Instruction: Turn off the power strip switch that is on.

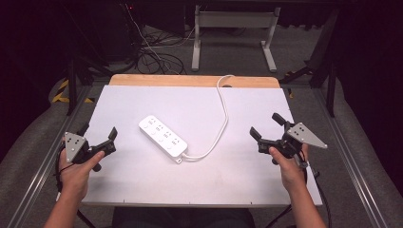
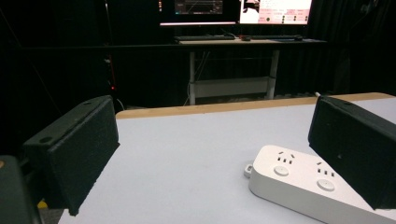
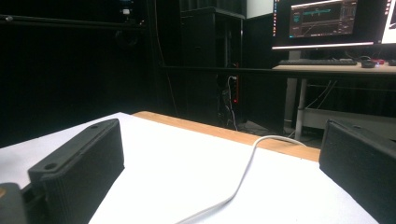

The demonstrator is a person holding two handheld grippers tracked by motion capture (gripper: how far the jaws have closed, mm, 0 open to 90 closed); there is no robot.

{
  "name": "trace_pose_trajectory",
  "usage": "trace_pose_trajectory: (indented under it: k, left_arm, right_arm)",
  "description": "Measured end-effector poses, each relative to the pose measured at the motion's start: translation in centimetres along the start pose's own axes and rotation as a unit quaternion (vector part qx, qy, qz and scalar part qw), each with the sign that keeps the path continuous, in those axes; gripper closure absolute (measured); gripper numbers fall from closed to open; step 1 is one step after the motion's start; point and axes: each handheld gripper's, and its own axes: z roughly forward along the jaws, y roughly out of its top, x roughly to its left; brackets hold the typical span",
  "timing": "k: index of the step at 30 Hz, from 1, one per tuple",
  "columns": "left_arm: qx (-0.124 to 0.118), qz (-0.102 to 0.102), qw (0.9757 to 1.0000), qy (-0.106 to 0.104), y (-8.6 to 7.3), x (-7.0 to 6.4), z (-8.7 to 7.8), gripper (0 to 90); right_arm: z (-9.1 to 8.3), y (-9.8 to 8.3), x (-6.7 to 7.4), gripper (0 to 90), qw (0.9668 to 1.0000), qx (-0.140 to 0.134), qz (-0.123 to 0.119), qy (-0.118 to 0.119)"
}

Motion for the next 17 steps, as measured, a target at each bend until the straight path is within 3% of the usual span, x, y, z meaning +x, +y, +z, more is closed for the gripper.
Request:
trace_pose_trajectory:
  k: [17]
  left_arm:
    - [0.005,0.000,1.0000,0.003,-0.15,0.23,0.56,2.4]
  right_arm:
    - [0.40,-0.24,-0.10,0.6,0.9999,0.010,0.002,0.005]
